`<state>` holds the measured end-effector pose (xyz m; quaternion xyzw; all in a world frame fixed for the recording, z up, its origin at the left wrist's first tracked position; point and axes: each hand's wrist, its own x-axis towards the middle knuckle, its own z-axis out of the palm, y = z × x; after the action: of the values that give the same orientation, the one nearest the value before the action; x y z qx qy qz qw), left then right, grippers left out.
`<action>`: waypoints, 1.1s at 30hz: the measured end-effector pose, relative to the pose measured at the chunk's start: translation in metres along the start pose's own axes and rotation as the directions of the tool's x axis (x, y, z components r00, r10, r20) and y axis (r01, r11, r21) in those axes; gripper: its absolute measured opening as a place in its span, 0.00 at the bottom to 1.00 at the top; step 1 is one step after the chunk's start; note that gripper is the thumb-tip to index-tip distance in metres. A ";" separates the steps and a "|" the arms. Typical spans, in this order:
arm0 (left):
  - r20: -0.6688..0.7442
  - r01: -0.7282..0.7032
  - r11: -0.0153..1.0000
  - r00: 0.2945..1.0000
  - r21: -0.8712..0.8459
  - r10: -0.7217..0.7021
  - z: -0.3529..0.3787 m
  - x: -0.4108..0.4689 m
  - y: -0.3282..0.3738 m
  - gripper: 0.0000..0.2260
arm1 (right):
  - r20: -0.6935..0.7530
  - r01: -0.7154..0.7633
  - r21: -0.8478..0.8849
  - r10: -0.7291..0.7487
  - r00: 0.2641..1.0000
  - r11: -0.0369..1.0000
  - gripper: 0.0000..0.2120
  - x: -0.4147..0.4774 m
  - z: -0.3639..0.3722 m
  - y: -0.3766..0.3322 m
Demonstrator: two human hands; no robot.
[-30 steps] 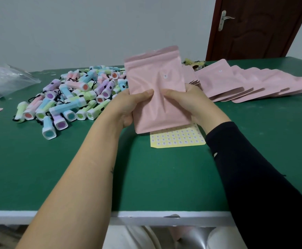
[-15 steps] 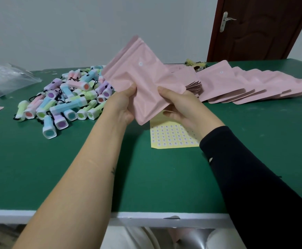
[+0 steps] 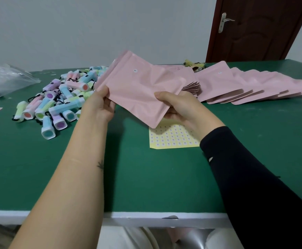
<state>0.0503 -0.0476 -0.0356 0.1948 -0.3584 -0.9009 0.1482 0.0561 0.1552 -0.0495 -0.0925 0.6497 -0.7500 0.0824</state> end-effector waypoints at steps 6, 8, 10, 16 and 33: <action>0.018 -0.185 0.939 0.982 0.290 0.188 -0.008 0.000 0.001 0.05 | -0.048 0.016 -0.116 -0.021 0.999 0.993 0.08 0.004 -0.017 -0.002; 0.105 -0.337 0.719 0.931 0.608 0.348 -0.011 0.004 0.001 0.09 | -0.048 0.011 -0.170 -0.019 0.999 0.985 0.10 0.006 -0.025 -0.004; 0.204 -0.387 0.516 0.904 0.764 0.376 -0.011 0.005 0.000 0.15 | -0.025 -0.002 -0.198 -0.003 1.000 0.980 0.10 0.008 -0.030 -0.003; 0.427 -0.548 0.146 0.769 0.824 0.476 -0.009 0.006 -0.009 0.19 | 0.006 -0.021 -0.196 0.023 1.000 0.980 0.11 0.008 -0.040 0.001; 0.429 -0.630 0.363 0.754 0.686 0.498 -0.004 0.003 -0.017 0.16 | -0.021 -0.115 0.142 0.119 0.993 0.983 0.10 0.007 -0.049 0.000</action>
<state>0.0471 -0.0391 -0.0507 0.0370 -0.7762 -0.5436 0.3172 0.0368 0.2009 -0.0558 -0.0373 0.6007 -0.7891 0.1230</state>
